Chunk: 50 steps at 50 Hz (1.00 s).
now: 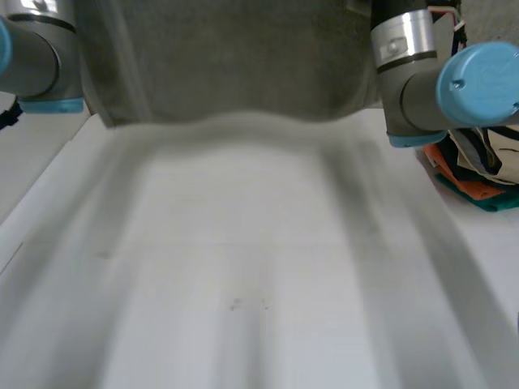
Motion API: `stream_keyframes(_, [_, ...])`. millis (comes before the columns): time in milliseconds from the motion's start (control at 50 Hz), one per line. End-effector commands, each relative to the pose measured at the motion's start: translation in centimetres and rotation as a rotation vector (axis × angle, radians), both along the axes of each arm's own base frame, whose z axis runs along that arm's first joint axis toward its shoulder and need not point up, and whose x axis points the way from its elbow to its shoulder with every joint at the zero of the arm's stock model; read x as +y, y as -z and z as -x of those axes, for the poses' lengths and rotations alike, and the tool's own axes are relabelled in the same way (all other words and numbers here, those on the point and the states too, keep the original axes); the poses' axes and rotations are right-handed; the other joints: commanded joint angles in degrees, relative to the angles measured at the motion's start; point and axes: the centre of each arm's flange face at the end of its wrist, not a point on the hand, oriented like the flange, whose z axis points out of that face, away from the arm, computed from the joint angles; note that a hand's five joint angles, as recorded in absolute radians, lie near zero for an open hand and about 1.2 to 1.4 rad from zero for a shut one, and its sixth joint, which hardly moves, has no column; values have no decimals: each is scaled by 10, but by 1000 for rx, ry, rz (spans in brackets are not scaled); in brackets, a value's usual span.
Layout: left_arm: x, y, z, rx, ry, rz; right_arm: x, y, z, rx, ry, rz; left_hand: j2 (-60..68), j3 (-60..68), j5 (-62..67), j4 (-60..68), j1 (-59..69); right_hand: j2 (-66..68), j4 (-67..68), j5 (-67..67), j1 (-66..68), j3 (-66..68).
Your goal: Fold the laundry.
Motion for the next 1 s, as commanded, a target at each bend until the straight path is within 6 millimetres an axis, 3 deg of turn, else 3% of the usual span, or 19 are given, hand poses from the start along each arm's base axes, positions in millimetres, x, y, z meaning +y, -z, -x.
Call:
stream_keyframes(20, [11, 28, -4, -10, 24, -141, 11, 10, 5, 29, -26, -147, 115, 118, 139, 113, 141, 125, 119, 139, 234, 122])
stream_keyframes(100, [21, 79, -7, -51, 24, -309, 26, 39, 5, 103, -45, -274, 115, 118, 139, 113, 141, 125, 119, 139, 234, 122])
stream_keyframes(120, [27, 104, -7, -70, 24, -388, 32, 57, 7, 147, -57, -338, 115, 118, 139, 113, 141, 125, 119, 139, 234, 122])
stream_keyframes(160, [35, 130, -8, -91, 27, -465, 40, 77, 8, 197, -75, -406, 115, 118, 139, 113, 141, 125, 119, 139, 234, 122])
stream_keyframes(180, [39, 143, -9, -101, 27, -507, 47, 99, 9, 242, -88, -482, 115, 118, 139, 113, 141, 125, 119, 139, 234, 122])
stream_keyframes(200, [48, 168, -11, -119, 28, -584, 50, 111, 11, 261, -90, -524, 115, 118, 139, 113, 141, 125, 119, 139, 234, 122])
stream_keyframes(240, [58, 188, -13, -140, 29, -648, 57, 134, 14, 302, -90, -615, 115, 118, 139, 113, 141, 125, 119, 139, 234, 122])
stream_keyframes(260, [62, 198, -14, -149, 30, -677, 65, 156, 18, 342, -91, -708, 115, 118, 139, 113, 141, 125, 119, 139, 234, 122])
stream_keyframes(280, [71, 215, -16, -161, 30, -734, 68, 166, 20, 358, -91, -750, 115, 118, 139, 113, 141, 125, 119, 139, 234, 122])
stream_keyframes(340, [84, 237, -18, -187, 42, -804, 79, 199, 29, 403, -94, -924, 115, 118, 139, 113, 141, 125, 119, 139, 234, 122])
stream_keyframes(420, [88, 246, -19, -202, 49, -832, 83, 225, 38, 338, -134, -1132, 115, 118, 139, 113, 141, 125, 119, 139, 234, 122])
stream_keyframes(540, [88, 242, -21, -193, 48, -828, 74, 231, 52, 100, -199, -1316, 115, 118, 139, 113, 141, 122, 116, 136, 231, 119])
stream_keyframes(600, [88, 236, -22, -188, 46, -815, 72, 226, 55, -19, -233, -1371, 115, 118, 139, 113, 141, -5, -11, 9, 104, -8])
stream_keyframes(620, [89, 236, -23, -186, 45, -816, 72, 226, 56, -49, -234, -1384, 115, 118, 139, 113, 141, -81, -87, -67, 28, -84])
stream_keyframes(640, [89, 234, -23, -185, 45, -811, 70, 224, 61, -101, -225, -1401, 115, 118, 139, 113, 141, -243, -249, -229, -134, -246])
stream_keyframes(680, [90, 234, -23, -184, 46, -813, 69, 222, 67, -152, -199, -1417, 115, 118, 139, 113, 141, -317, -323, -303, -208, -320])
stream_keyframes(780, [93, 234, -24, -186, 46, -824, 71, 223, 82, -244, -101, -1493, 115, 118, 139, 113, 141, -364, -370, -350, -255, -367])
stream_keyframes(1000, [94, 236, -26, -191, 41, -838, 80, 254, 91, -265, -12, -1653, 115, 118, 139, 113, 141, -336, -342, -322, -227, -338])
